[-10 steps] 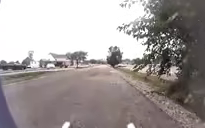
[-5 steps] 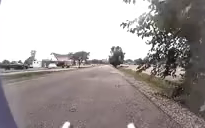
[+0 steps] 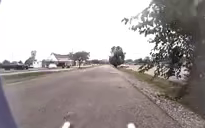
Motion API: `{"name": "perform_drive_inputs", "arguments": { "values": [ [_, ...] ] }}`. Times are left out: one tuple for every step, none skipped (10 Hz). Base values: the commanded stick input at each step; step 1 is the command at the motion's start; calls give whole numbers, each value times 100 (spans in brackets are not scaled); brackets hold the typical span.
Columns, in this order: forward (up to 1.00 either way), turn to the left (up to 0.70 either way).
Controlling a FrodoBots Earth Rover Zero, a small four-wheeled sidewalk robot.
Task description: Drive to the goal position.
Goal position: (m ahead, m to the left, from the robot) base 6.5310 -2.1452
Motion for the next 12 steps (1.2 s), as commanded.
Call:
{"name": "perform_drive_inputs", "arguments": {
  "values": [
    [45, 0],
    [45, 0],
    [45, 0],
    [45, 0],
    [45, 0],
    [45, 0],
    [45, -11],
    [45, -26],
    [45, -8],
    [45, 0],
    [45, 0],
    [45, 0]
  ]
}}
